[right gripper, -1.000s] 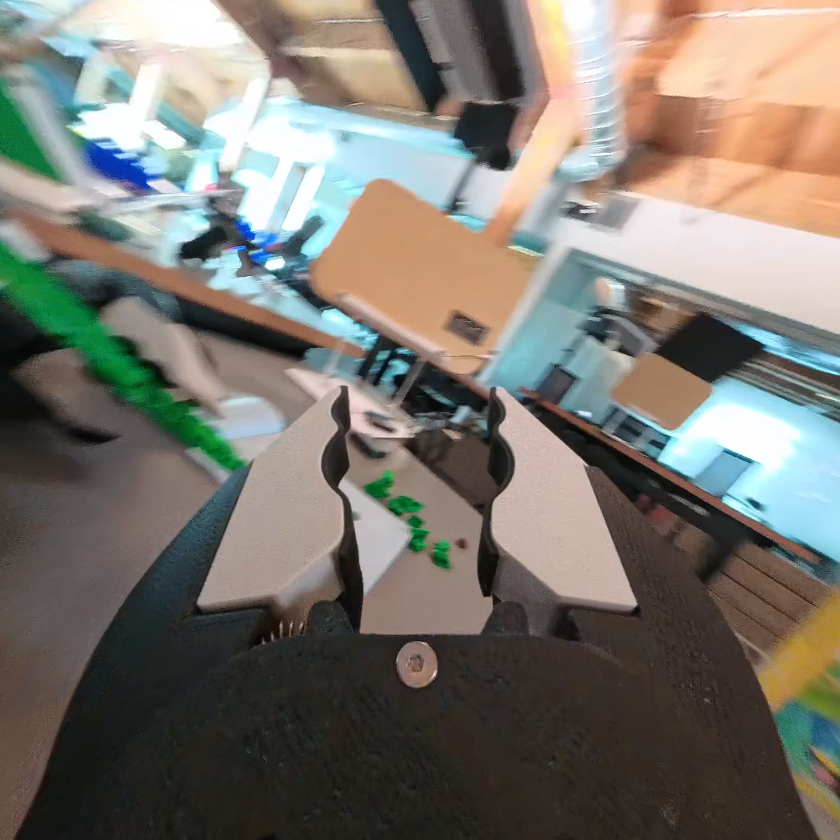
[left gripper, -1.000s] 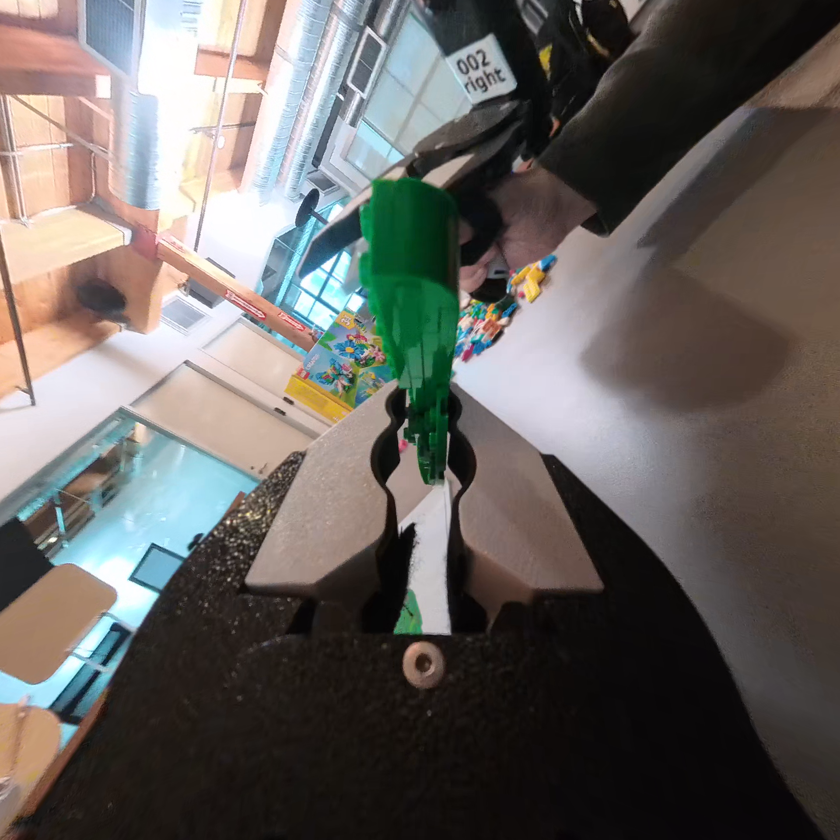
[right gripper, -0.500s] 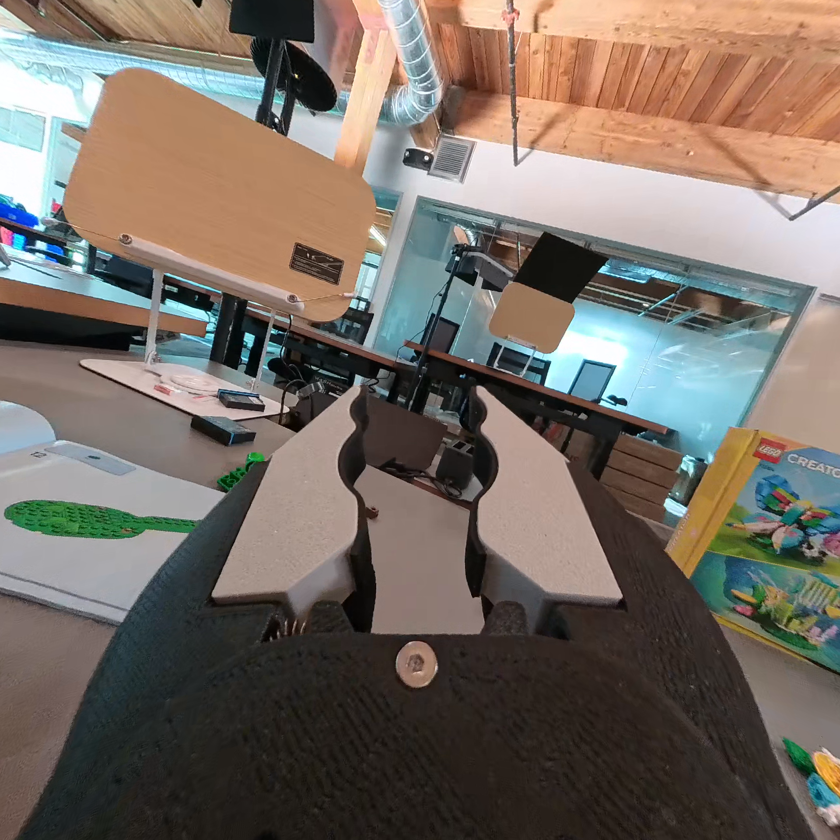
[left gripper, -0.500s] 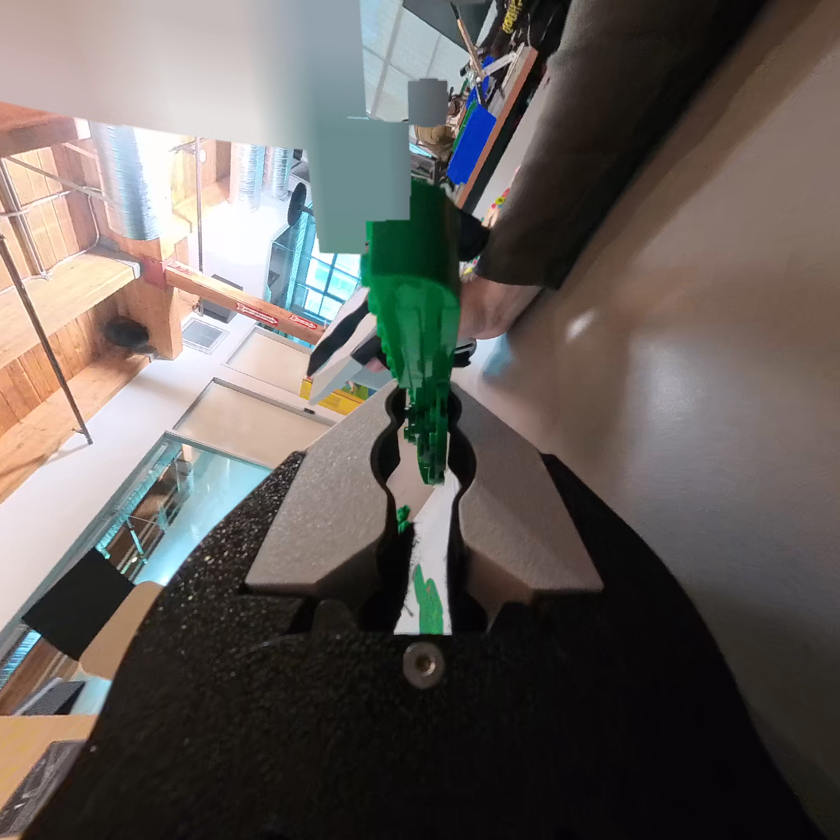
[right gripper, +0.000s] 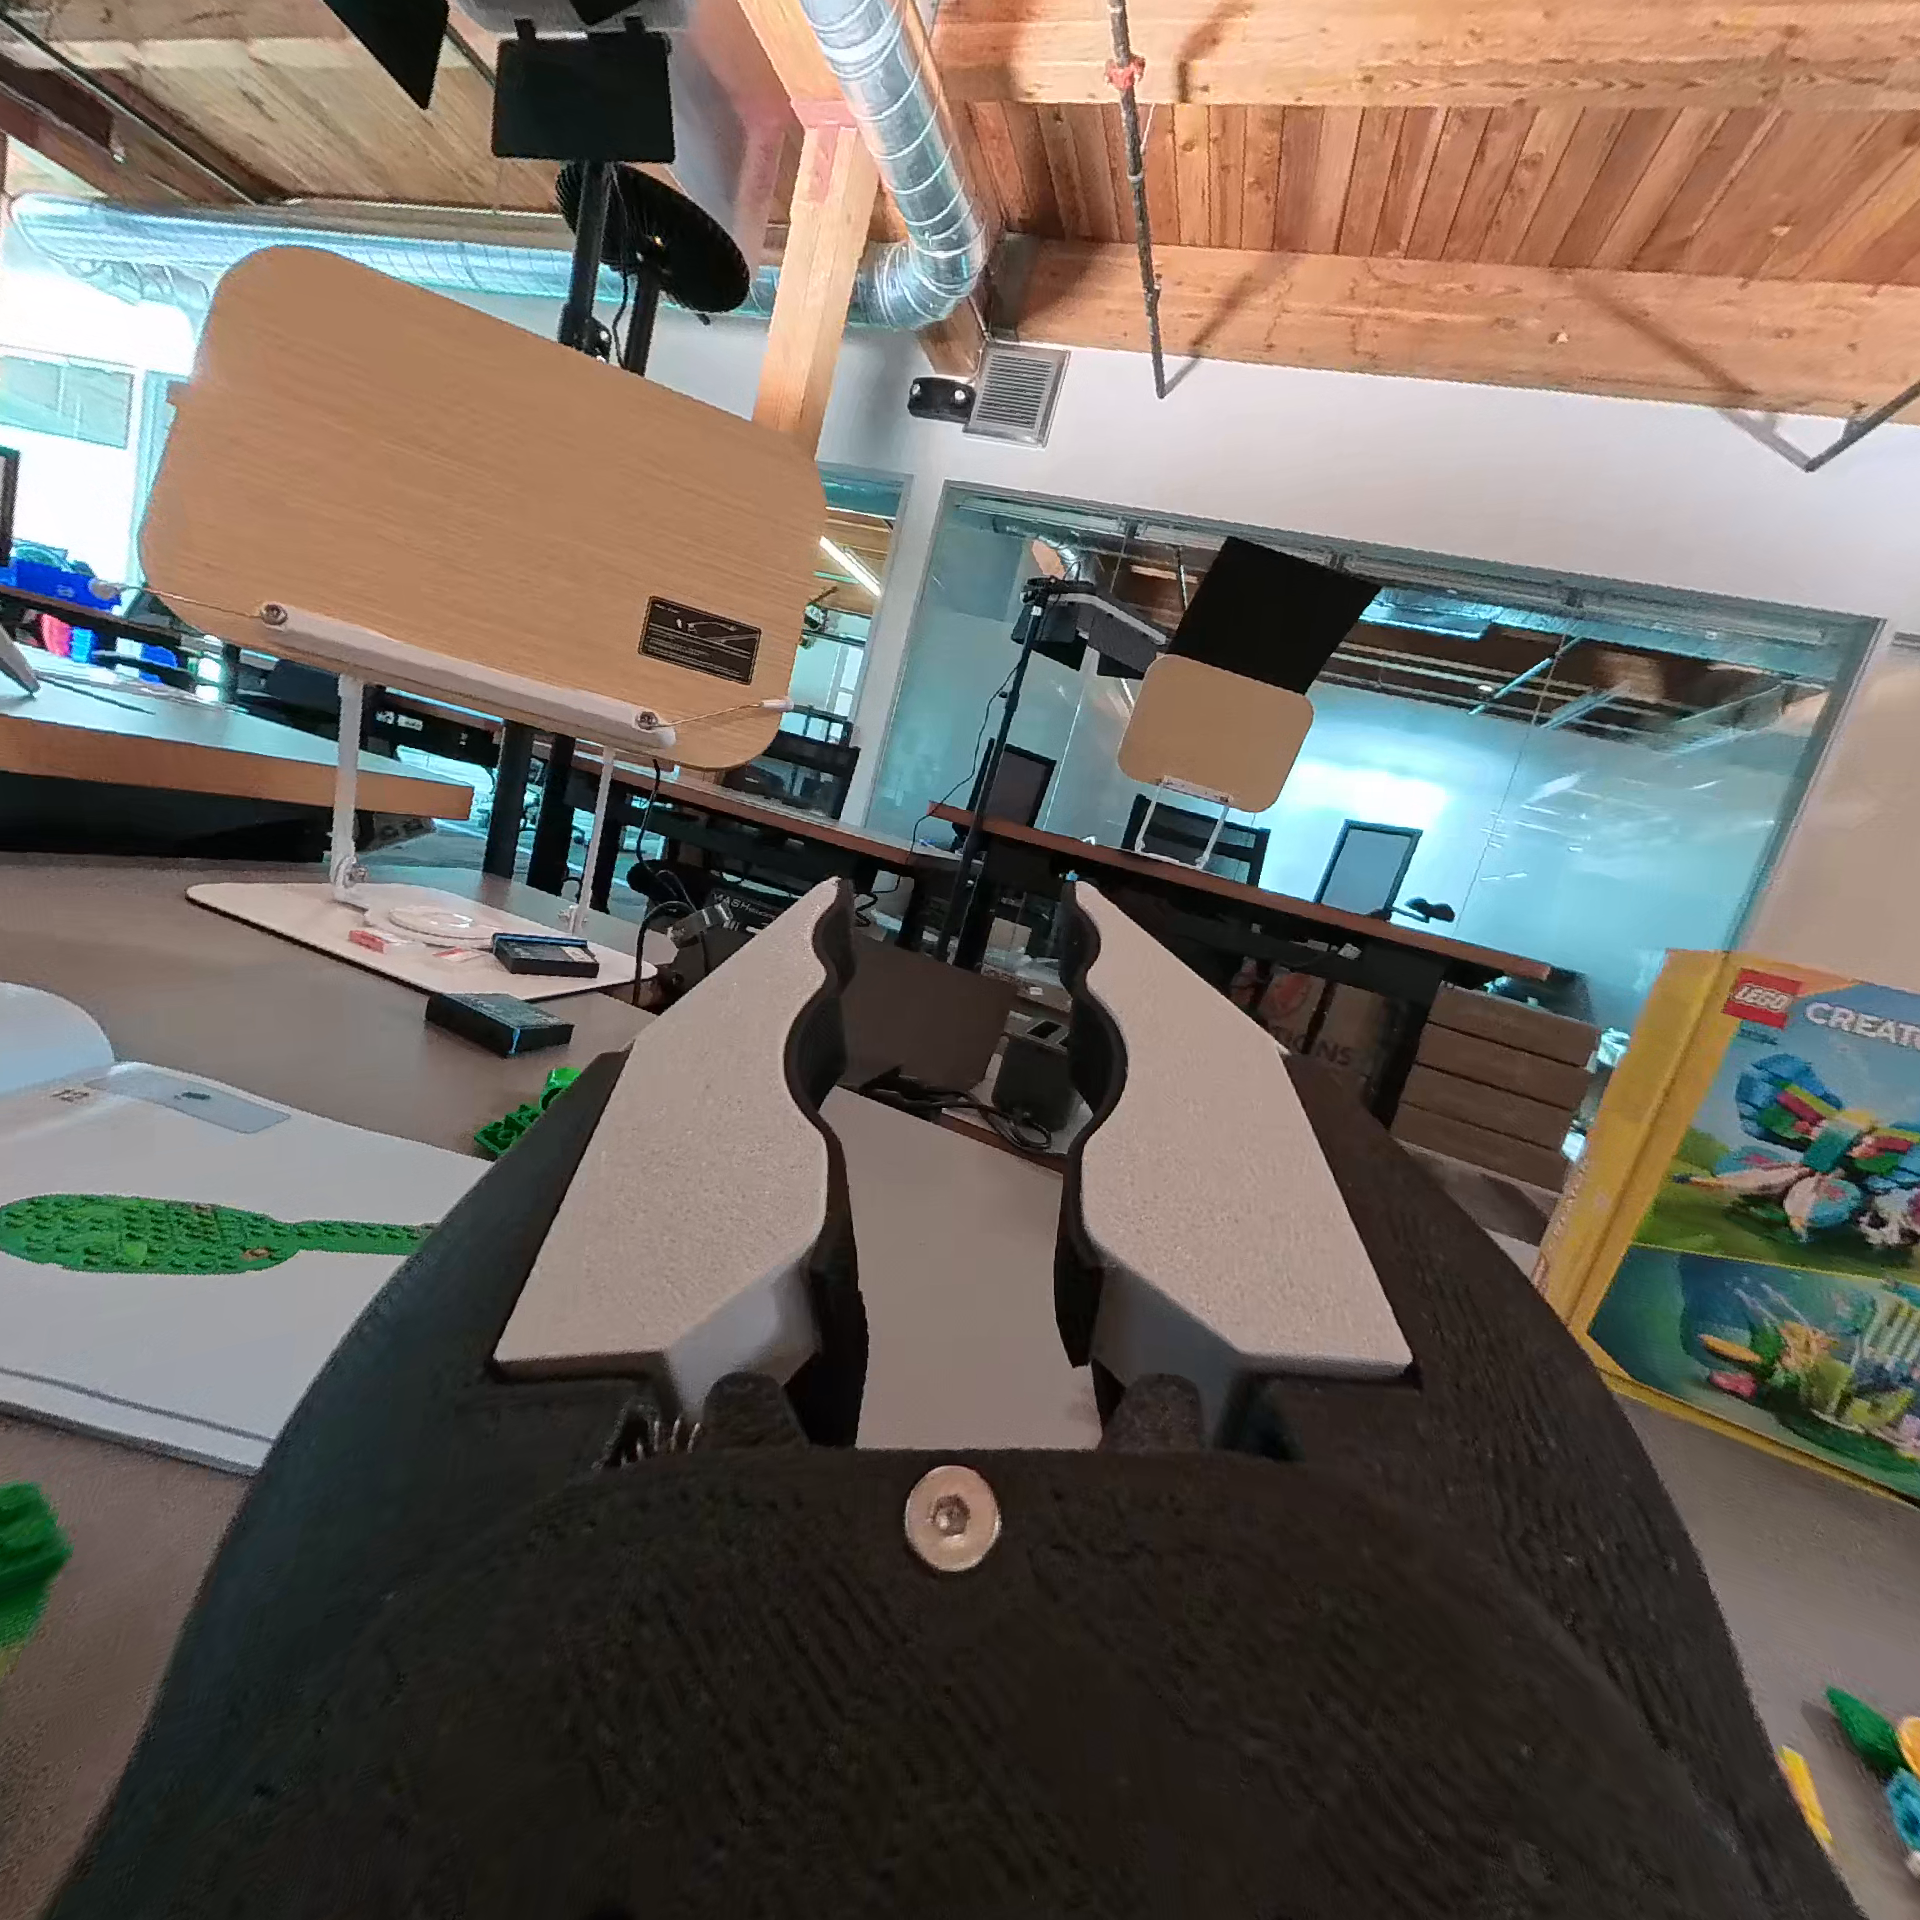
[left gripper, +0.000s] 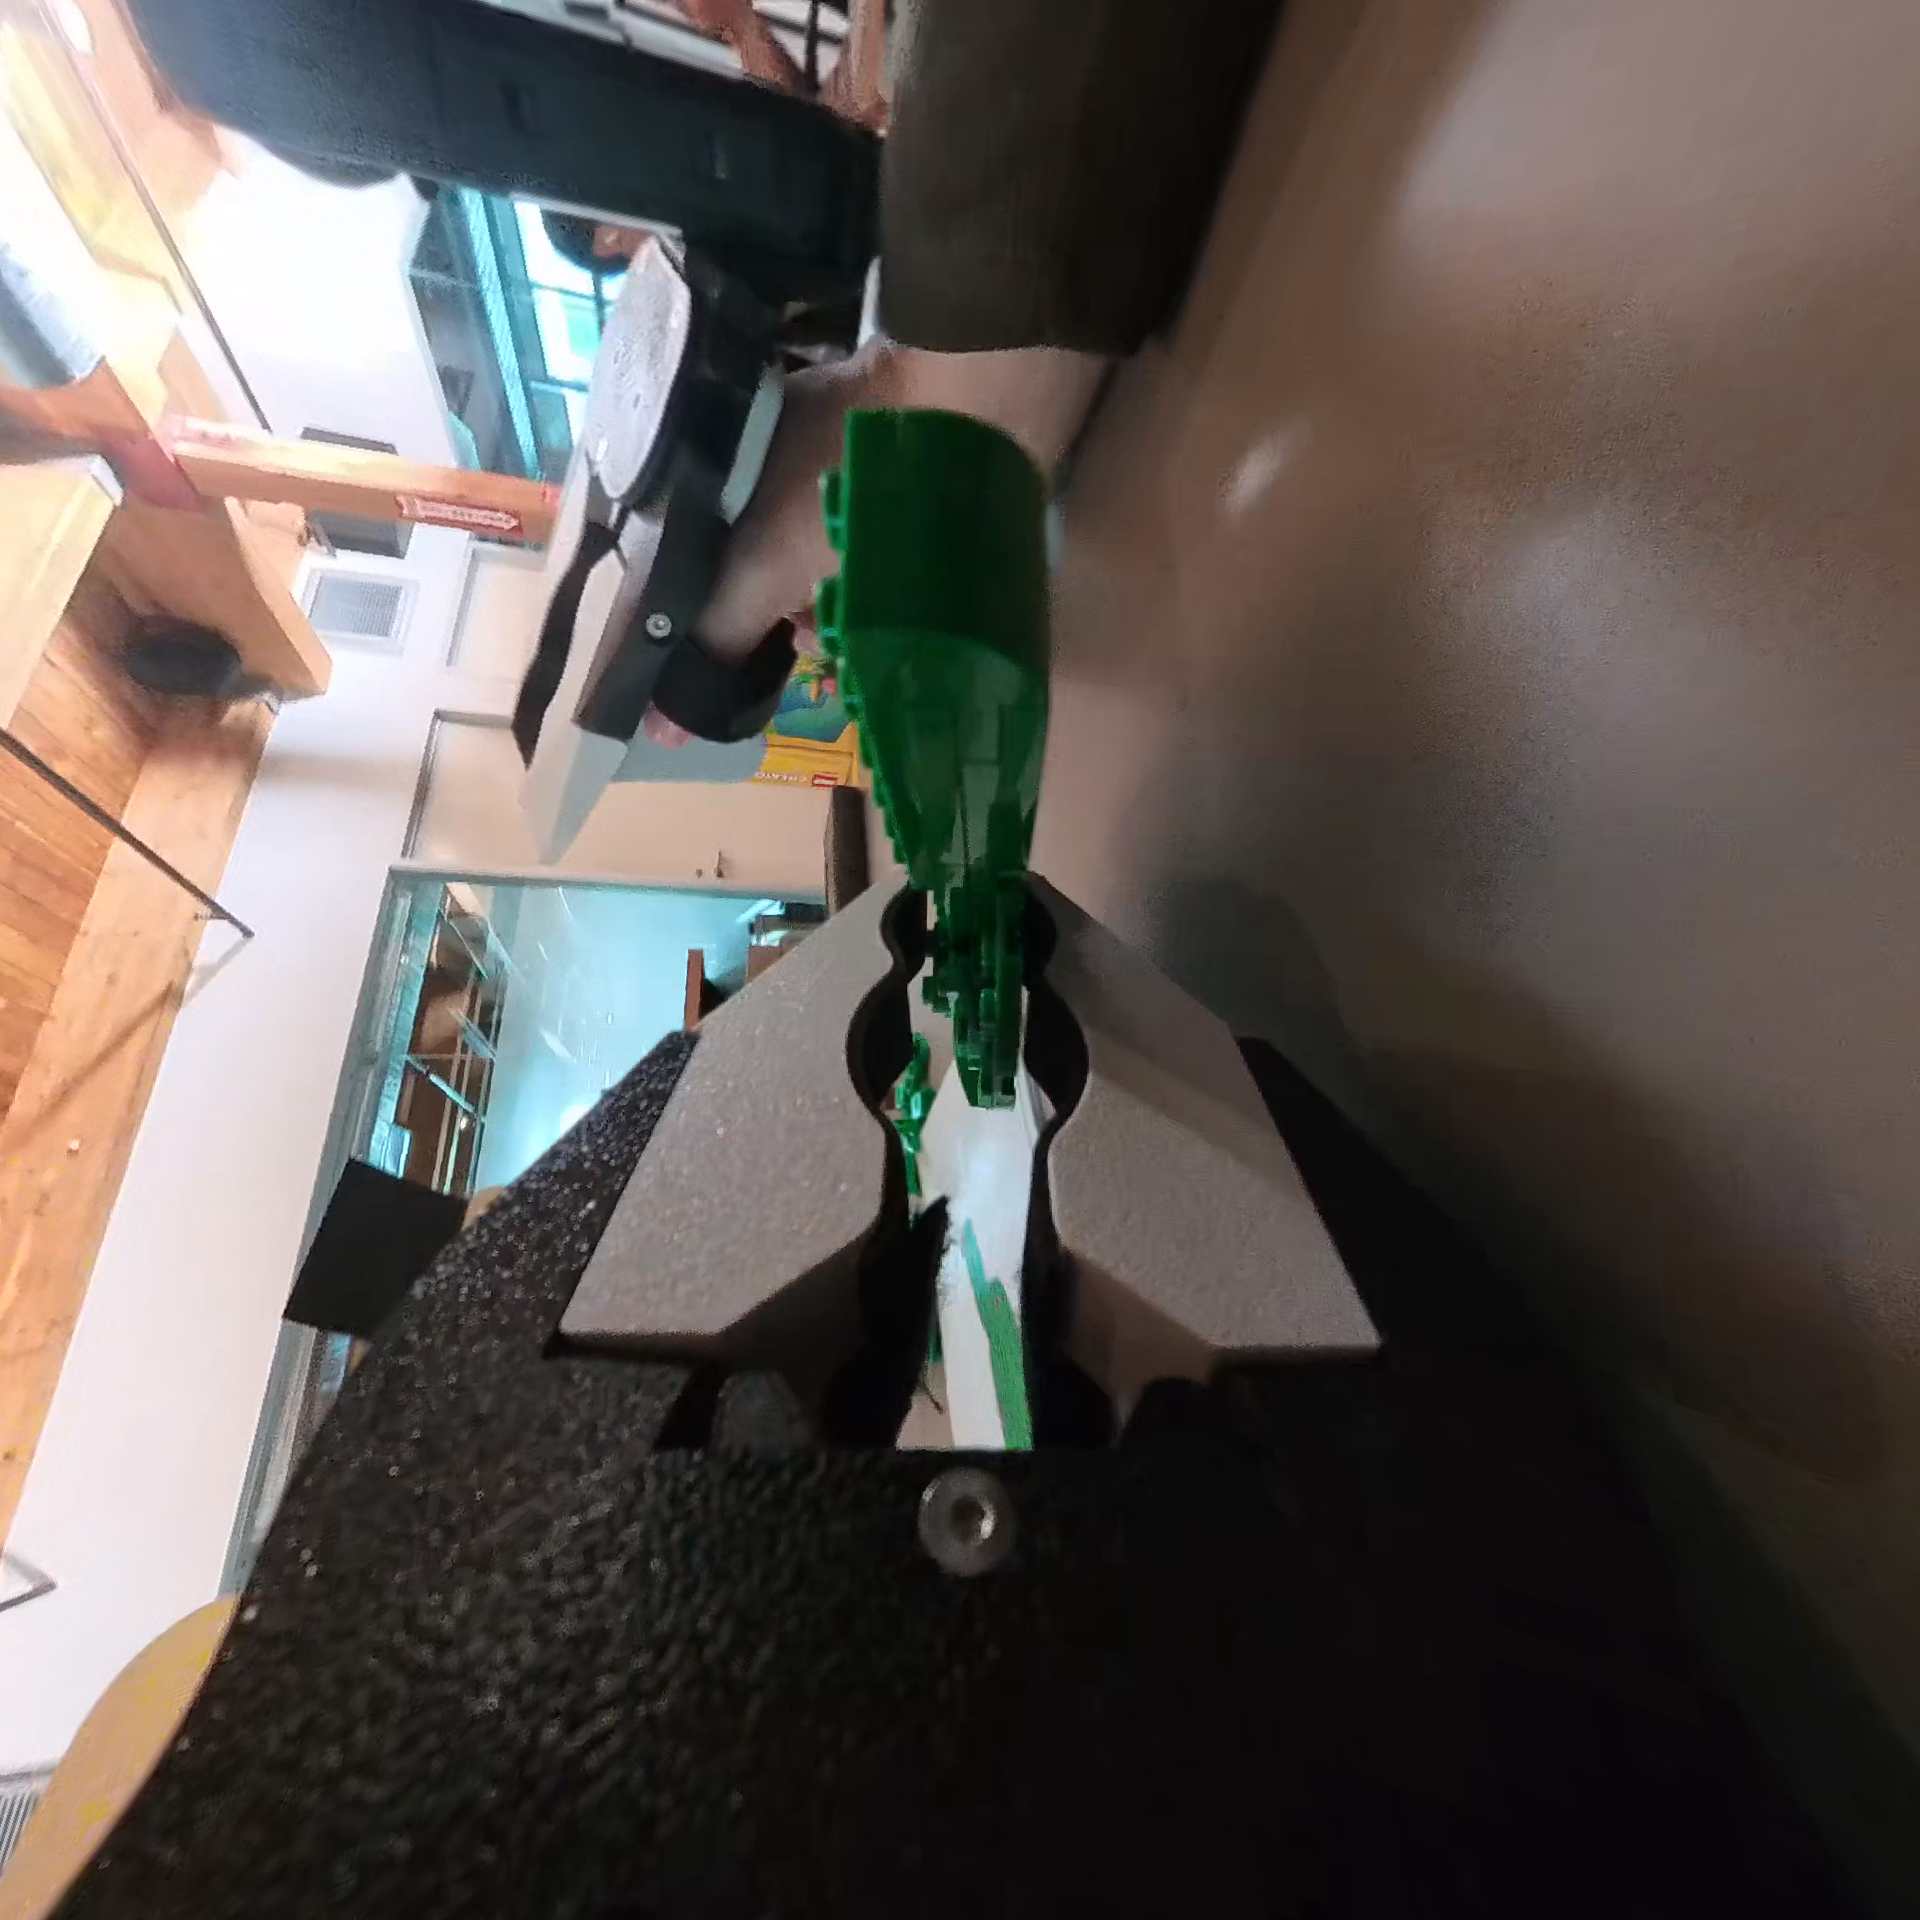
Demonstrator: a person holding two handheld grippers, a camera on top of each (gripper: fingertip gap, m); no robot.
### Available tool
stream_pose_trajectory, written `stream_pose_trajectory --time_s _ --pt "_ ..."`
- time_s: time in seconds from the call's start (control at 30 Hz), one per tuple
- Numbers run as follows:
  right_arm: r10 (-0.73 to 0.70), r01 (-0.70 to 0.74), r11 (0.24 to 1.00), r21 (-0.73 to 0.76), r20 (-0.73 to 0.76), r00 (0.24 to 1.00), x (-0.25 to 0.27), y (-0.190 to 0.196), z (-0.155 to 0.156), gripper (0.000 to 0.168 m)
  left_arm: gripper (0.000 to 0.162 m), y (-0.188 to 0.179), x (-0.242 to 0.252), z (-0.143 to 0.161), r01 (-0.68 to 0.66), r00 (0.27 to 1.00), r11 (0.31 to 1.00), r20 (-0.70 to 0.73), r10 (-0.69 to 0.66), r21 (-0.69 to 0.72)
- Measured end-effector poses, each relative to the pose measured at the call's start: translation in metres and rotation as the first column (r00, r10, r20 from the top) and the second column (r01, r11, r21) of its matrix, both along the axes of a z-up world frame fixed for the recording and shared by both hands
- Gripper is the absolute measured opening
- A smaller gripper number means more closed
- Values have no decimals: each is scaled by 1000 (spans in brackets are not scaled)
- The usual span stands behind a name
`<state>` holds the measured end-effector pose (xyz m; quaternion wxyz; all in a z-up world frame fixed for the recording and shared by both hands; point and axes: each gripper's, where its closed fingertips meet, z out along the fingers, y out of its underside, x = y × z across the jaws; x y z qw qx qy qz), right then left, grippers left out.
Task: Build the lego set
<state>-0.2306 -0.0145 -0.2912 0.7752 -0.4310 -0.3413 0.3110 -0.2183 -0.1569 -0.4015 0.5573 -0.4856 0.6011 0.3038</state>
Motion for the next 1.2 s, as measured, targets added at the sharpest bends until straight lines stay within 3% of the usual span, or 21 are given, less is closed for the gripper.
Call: stream_pose_trajectory --time_s 0.23,0.37,0.53,0.67,0.83,1.07,1.13,1.2 --pt "-12 12 1000 11 -6 1000 9 5 3 37 14 30 17 -8 -98 980 992 -167 110 77" --pt "-29 29 999 -18 -23 999 16 17 3 37 13 33 20 -22 -117 986 991 -126 108 -67" --pt "-37 35 998 -42 -51 998 21 21 5 37 14 42 17 -23 -178 979 979 -122 165 -104" --pt "-48 46 998 -35 -53 997 23 22 7 37 36 49 23 -20 -240 967 929 18 255 -283" --pt "-45 41 997 -61 -60 997 32 22 9 34 72 38 44 -14 -186 917 827 208 340 -531" --pt "-34 32 996 -88 -19 999 43 12 17 36 75 8 41 -12 -143 882 794 288 373 -591" --pt "-15 21 987 -159 37 999 49 6 16 37 74 1 34 -8 -128 865 792 324 384 -597" --pt "102 -80 953 -293 60 993 54 -12 17 39 71 -5 31 -2 -86 840 791 382 384 -606"
